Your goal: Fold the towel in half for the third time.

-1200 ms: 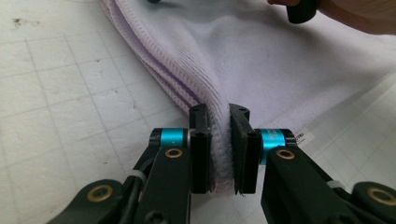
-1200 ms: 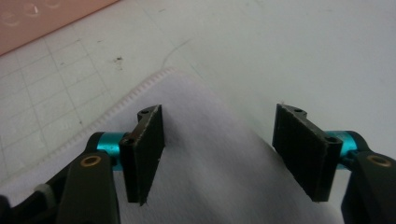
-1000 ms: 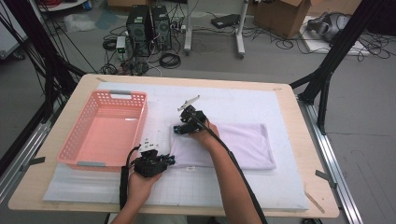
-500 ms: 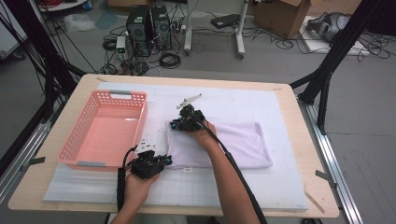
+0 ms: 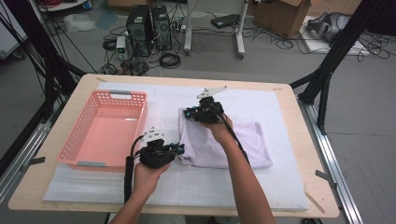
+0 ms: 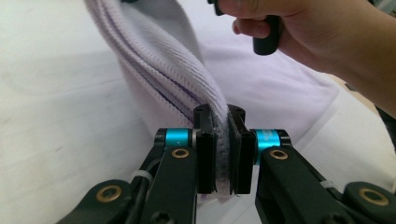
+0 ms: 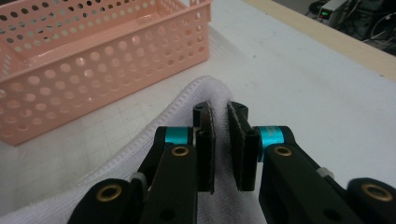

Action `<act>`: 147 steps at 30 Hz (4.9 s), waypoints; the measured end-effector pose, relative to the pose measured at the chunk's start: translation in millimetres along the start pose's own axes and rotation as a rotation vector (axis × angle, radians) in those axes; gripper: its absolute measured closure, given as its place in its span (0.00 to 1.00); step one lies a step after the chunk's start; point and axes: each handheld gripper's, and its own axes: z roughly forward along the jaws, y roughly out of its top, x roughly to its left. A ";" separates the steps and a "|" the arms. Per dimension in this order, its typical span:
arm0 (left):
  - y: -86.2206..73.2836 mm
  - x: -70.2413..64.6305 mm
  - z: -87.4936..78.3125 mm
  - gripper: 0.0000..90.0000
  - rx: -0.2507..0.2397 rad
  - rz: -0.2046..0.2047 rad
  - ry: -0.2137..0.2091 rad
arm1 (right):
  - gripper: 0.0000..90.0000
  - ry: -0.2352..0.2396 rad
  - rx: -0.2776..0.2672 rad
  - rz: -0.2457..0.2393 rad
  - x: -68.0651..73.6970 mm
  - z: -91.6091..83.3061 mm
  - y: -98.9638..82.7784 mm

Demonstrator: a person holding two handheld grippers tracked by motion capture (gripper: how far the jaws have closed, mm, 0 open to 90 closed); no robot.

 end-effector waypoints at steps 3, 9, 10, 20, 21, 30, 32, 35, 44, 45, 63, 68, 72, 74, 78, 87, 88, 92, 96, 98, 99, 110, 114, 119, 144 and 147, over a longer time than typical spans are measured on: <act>5.9 -7.2 9.0 0.93 0.006 0.016 -0.015 | 0.91 -0.012 -0.006 0.007 -4.3 -10.8 -2.3; 14.3 -18.1 25.1 0.93 0.022 0.028 -0.042 | 0.91 -0.042 -0.011 0.021 -14.8 -32.3 -8.9; 15.3 -19.9 27.4 0.93 0.026 0.031 -0.049 | 0.91 -0.045 -0.015 0.021 -16.7 -36.2 -10.1; 22.1 -38.1 51.3 0.93 0.041 0.044 -0.093 | 0.91 -0.079 -0.020 0.050 -30.5 -65.9 -26.3; 22.8 -41.8 56.9 0.93 0.047 0.044 -0.104 | 0.91 -0.085 -0.020 0.051 -32.0 -69.0 -28.4; 23.1 -57.9 88.0 0.93 0.059 0.032 -0.142 | 0.91 -0.148 -0.014 0.078 -49.4 -97.5 -54.7; 23.3 -62.9 95.7 0.92 0.065 0.033 -0.148 | 0.91 -0.160 -0.010 0.094 -53.0 -103.7 -61.1; 25.6 -69.3 107.9 0.92 0.069 0.033 -0.155 | 0.91 -0.189 -0.019 0.087 -55.9 -111.6 -66.6; 28.7 -84.4 133.1 0.91 0.056 0.019 -0.164 | 0.91 -0.257 0.021 0.066 -67.4 -124.6 -80.4; 28.5 -84.5 133.3 0.88 0.049 0.019 -0.169 | 0.91 -0.262 0.022 0.070 -69.0 -124.6 -82.8; 19.6 -26.4 76.7 0.44 -0.078 0.164 -0.075 | 0.88 -0.340 0.048 0.082 -76.0 -132.3 -100.1; 3.1 -5.1 66.8 0.44 -0.078 0.168 -0.057 | 0.78 -0.370 0.042 0.143 -75.6 -142.3 -108.8; -5.2 7.8 57.3 0.44 -0.072 0.166 -0.030 | 0.68 -0.400 0.002 0.211 -73.4 -160.5 -111.3; -7.9 12.4 52.6 0.44 -0.074 0.171 -0.022 | 0.64 -0.431 -0.009 0.244 -68.2 -172.5 -113.0; -14.4 18.8 46.0 0.44 -0.078 0.171 -0.015 | 0.60 -0.460 -0.027 0.276 -53.7 -190.7 -117.6; -32.4 24.0 35.9 0.44 -0.069 0.189 -0.025 | 0.74 -0.394 0.014 0.223 -3.6 -195.6 -147.7; -33.0 24.7 34.4 0.44 -0.070 0.187 -0.026 | 0.74 -0.392 0.012 0.211 2.3 -194.6 -150.6; -35.9 27.8 30.7 0.44 -0.067 0.183 -0.026 | 0.75 -0.334 0.013 0.211 17.4 -187.3 -155.4; -37.4 28.2 27.0 0.44 -0.072 0.184 -0.027 | 0.71 -0.309 0.045 0.243 19.4 -175.4 -159.7; -38.3 28.7 25.2 0.44 -0.074 0.185 -0.029 | 0.80 -0.297 0.068 0.260 19.0 -170.3 -162.4; -38.6 28.6 24.6 0.44 -0.075 0.183 -0.029 | 0.89 -0.289 0.088 0.267 18.2 -168.7 -164.3; -39.8 30.0 21.7 0.44 -0.076 0.175 -0.027 | 0.95 -0.516 0.158 0.280 8.4 -204.5 -171.9; -39.9 30.0 21.5 0.43 -0.077 0.171 -0.025 | 0.72 -0.393 0.076 0.335 11.1 -206.1 -172.5; -40.1 30.4 20.9 0.43 -0.076 0.169 -0.026 | 0.71 -0.389 0.160 0.341 12.9 -187.5 -178.1; -39.3 33.6 16.6 0.43 -0.091 0.164 -0.014 | 0.65 -0.422 0.051 0.241 10.3 -187.6 -141.1; -39.3 33.6 15.6 0.42 -0.091 0.165 -0.015 | 0.67 -0.450 0.178 0.199 11.8 -170.4 -149.1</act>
